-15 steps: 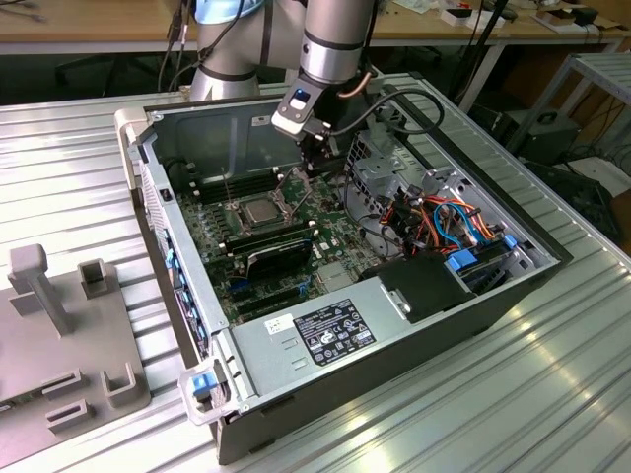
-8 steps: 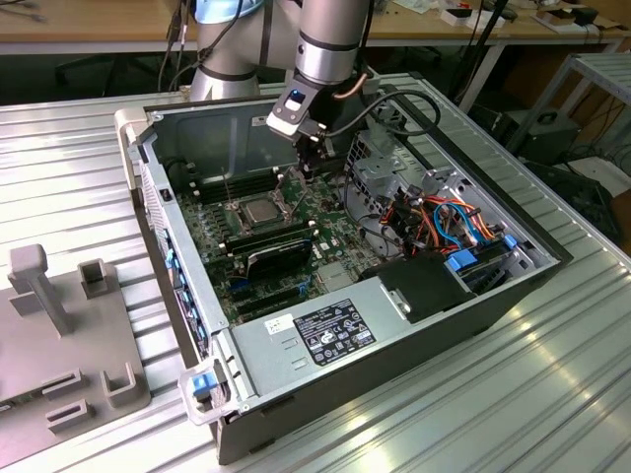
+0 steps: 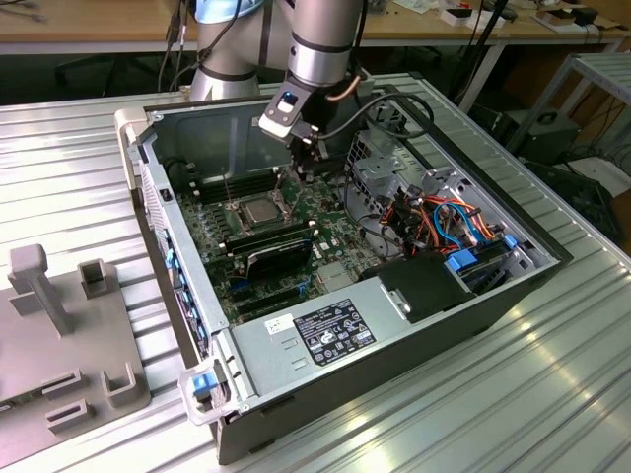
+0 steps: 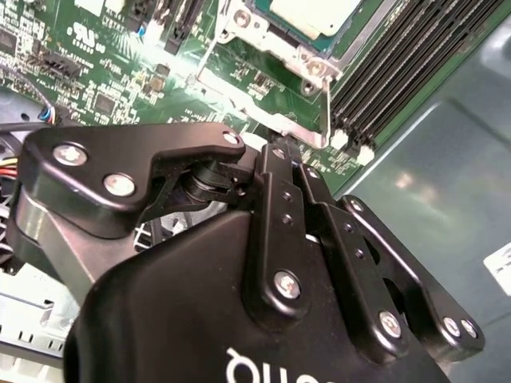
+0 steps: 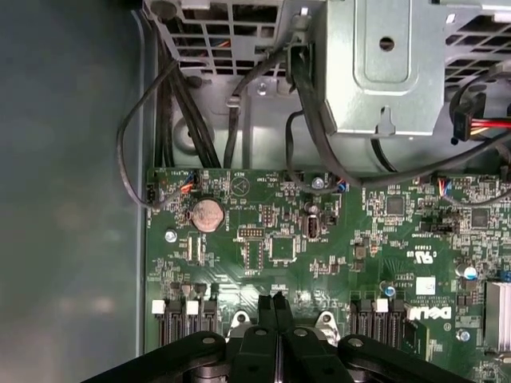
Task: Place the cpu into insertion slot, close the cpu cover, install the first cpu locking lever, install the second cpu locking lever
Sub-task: 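Close the cpu cover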
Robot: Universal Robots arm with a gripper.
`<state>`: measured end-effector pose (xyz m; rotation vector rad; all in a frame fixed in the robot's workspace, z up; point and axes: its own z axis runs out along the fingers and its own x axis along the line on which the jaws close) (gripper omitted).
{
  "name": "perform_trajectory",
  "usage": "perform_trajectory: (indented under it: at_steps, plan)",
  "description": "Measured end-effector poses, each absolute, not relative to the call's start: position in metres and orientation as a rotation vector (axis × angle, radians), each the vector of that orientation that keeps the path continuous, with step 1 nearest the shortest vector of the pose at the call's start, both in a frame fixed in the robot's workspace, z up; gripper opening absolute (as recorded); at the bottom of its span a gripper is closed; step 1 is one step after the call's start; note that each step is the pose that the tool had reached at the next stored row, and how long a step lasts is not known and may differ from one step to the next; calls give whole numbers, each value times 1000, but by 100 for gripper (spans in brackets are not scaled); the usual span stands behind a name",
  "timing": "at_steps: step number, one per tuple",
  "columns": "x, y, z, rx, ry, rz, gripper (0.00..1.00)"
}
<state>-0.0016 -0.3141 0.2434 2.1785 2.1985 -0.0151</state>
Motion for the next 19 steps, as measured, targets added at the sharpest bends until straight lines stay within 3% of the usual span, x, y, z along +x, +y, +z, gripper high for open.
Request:
perform_trajectory:
  at_steps: [19]
  plan:
    - [-31,-313,239,2183,2204,-26,11]
